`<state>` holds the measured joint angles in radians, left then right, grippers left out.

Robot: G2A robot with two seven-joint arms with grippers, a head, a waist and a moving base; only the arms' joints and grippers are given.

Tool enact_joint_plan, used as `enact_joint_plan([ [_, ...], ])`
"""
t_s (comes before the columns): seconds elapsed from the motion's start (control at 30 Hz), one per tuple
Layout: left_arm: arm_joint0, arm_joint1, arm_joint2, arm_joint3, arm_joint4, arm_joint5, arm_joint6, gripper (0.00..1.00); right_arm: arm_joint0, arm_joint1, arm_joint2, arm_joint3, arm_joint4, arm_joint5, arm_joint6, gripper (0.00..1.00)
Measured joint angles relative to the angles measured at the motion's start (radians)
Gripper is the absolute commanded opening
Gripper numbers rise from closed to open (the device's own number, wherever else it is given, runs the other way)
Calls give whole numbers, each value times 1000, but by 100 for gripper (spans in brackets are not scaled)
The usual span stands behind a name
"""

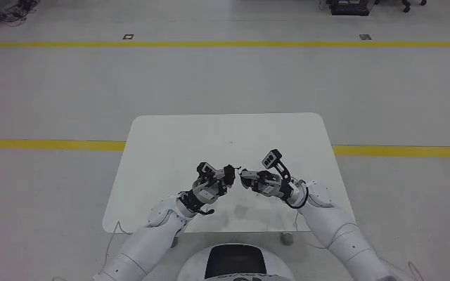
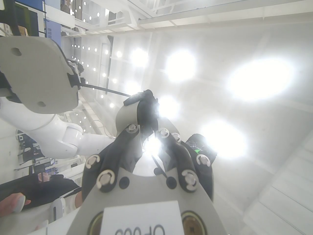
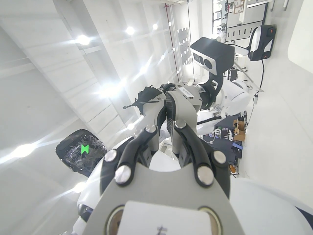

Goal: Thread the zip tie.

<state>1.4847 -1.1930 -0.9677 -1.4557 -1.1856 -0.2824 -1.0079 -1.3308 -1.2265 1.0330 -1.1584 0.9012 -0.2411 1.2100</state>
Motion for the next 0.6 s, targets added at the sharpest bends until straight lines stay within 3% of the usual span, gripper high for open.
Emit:
enact_joint_plan([
  [0.6,0,0,0,0,0,0,0,0,6,-7,-1,24,-9,6,0,0],
])
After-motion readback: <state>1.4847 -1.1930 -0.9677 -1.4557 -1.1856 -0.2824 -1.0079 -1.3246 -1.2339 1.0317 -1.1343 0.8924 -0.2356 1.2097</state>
